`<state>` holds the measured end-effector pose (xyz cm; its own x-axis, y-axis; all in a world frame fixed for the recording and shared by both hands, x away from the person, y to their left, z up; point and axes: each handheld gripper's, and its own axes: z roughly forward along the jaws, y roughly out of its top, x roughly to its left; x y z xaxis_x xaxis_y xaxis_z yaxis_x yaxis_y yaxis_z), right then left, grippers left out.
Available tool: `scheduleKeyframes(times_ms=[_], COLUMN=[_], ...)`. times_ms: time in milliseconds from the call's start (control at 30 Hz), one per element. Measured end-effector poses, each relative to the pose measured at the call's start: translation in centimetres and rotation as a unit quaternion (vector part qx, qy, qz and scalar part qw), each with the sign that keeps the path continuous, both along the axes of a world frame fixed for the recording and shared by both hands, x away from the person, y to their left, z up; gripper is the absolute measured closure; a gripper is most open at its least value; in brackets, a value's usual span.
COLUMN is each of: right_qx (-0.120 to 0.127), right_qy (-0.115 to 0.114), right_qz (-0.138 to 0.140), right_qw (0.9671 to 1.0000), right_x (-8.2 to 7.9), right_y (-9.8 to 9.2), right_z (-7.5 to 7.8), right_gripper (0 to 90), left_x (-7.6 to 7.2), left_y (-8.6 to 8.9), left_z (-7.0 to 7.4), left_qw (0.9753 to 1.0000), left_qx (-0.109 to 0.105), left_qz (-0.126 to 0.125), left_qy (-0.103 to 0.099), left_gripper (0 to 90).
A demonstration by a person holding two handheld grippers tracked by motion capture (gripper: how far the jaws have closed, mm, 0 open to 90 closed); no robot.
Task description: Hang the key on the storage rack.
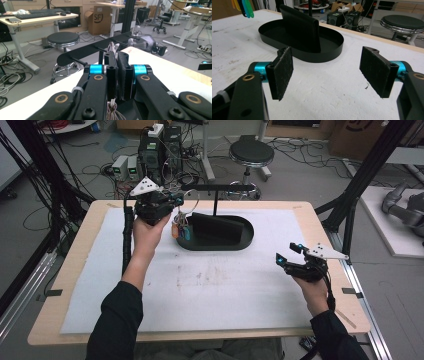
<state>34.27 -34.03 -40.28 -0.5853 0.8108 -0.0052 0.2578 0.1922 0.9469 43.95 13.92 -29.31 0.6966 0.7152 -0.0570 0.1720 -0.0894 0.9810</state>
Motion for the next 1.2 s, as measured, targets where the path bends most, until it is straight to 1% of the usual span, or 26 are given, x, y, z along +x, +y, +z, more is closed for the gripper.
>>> scheduleKeyframes(times_ms=[200, 333, 400, 467, 933, 1200], right_qx=[0.0, 0.0, 0.0, 0.0, 0.001, 0.0], right_qy=[0.0, -0.001, -0.001, 0.0, 0.001, 0.002], right_qz=[0.0, 0.0, 0.0, 0.001, 0.004, 0.002], right_qw=[1.0, 1.0, 1.0, 1.0, 1.0, 1.0], right_x=[0.0, 0.0, 0.0, 0.0, 0.1, 0.1], right_y=[0.0, 0.0, 0.0, 0.0, 0.0, -0.1], right_z=[0.0, 0.0, 0.0, 0.0, -0.1, -0.1], right_gripper=[27.4, 27.4, 27.4, 27.4, 27.4, 27.4], left_x=[0.7, 1.2, 1.5, 1.7, 3.2, 3.5], left_y=[-0.2, -0.1, 0.0, 0.0, 0.3, 0.5], left_z=[-0.7, -1.2, -1.5, -1.6, -3.0, -3.2], left_qw=[0.9999, 0.9997, 0.9996, 0.9995, 0.998, 0.9975], left_qx=[0.001, 0.002, -0.003, -0.001, -0.017, -0.016], left_qz=[0.007, 0.018, 0.02, 0.025, 0.045, 0.054], left_qy=[0.009, 0.015, 0.02, 0.02, 0.042, 0.042], left_gripper=[86.4, 86.4, 86.4, 86.4, 86.4, 86.3])
